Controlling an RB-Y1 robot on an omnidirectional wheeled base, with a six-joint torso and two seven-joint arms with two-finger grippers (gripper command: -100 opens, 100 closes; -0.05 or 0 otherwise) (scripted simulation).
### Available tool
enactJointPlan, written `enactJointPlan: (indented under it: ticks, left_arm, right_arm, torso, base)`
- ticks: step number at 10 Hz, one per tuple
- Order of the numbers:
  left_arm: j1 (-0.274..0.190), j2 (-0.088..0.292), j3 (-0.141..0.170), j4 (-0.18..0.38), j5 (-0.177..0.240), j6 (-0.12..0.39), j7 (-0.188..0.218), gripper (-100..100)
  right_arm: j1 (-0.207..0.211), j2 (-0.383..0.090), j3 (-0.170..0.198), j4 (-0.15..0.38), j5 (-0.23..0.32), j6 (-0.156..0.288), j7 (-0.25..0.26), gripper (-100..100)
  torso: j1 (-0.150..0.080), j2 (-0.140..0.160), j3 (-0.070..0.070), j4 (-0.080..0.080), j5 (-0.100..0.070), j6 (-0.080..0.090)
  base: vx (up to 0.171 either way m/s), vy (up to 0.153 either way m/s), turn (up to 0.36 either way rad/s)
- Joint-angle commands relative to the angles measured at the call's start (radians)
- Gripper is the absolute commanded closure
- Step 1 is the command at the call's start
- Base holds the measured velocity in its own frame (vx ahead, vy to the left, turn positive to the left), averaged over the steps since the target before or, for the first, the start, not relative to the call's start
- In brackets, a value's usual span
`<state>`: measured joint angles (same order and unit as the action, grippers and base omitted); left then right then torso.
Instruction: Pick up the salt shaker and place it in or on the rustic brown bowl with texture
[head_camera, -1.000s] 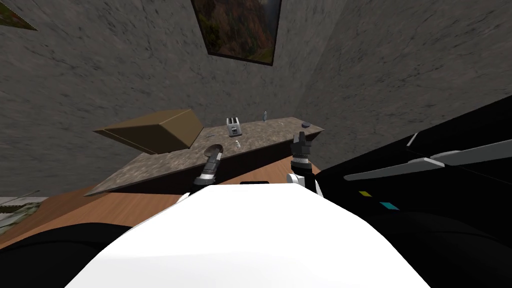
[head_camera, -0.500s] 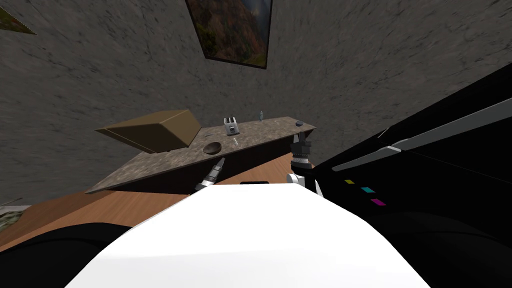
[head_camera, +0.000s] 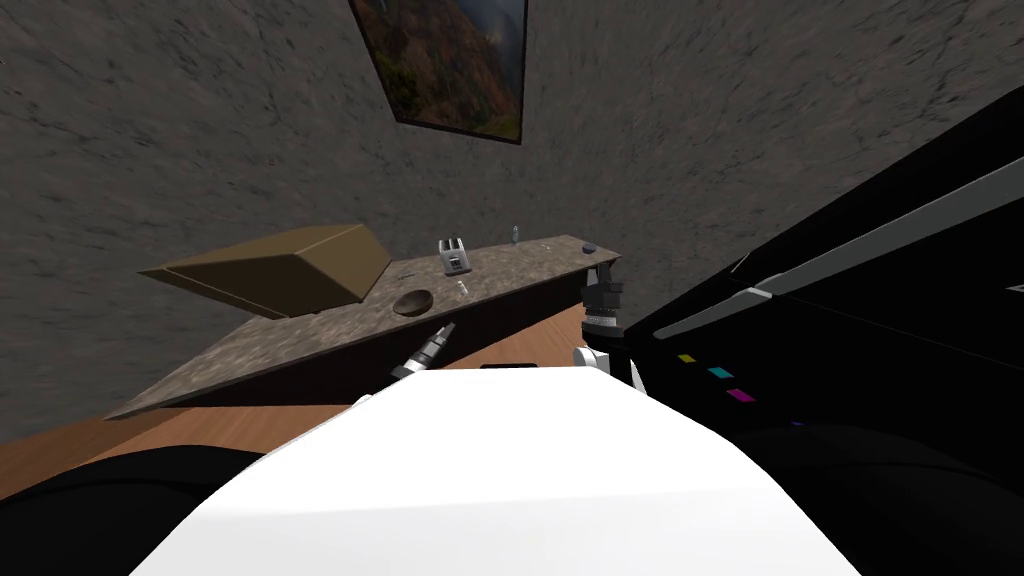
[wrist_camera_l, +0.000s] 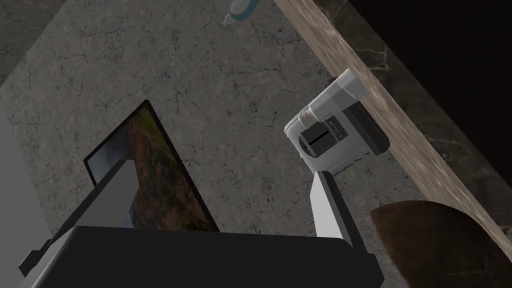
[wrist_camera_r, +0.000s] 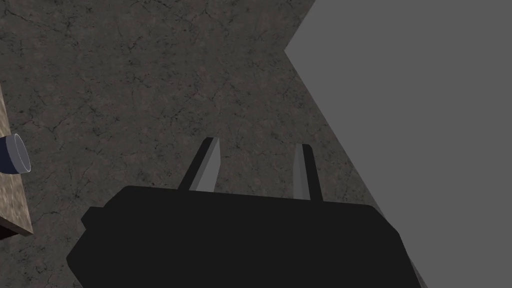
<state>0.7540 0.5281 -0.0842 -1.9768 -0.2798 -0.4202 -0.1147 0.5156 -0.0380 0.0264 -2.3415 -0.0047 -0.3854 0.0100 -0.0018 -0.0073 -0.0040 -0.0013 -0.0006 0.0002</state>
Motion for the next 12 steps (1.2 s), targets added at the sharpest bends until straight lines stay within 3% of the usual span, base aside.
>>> enactJointPlan:
  ticks: [1, 7, 12]
  left_arm:
    - [-0.024, 0.030, 0.002, 0.032, -0.030, 0.028, -0.025, -100]
    - [-0.142, 0.164, 0.024, 0.155, -0.129, 0.141, -0.118, -100]
    - [-0.234, 0.245, 0.044, 0.240, -0.194, 0.226, -0.188, -100]
  right_arm:
    - [0.000, 0.000, 0.000, 0.000, 0.000, 0.000, 0.000, 0]
    - [0.000, 0.000, 0.000, 0.000, 0.000, 0.000, 0.000, 0]
    - [0.000, 0.000, 0.000, 0.000, 0.000, 0.000, 0.000, 0]
  torso:
    - [0.000, 0.000, 0.000, 0.000, 0.000, 0.000]
    - [0.003, -0.004, -0.003, -0.001, 0.001, 0.000]
    - [0.003, -0.005, -0.003, -0.001, 0.001, 0.000]
  base:
    - [0.117, -0.045, -0.078]
    - [0.142, -0.029, -0.079]
    - [0.164, -0.003, -0.073]
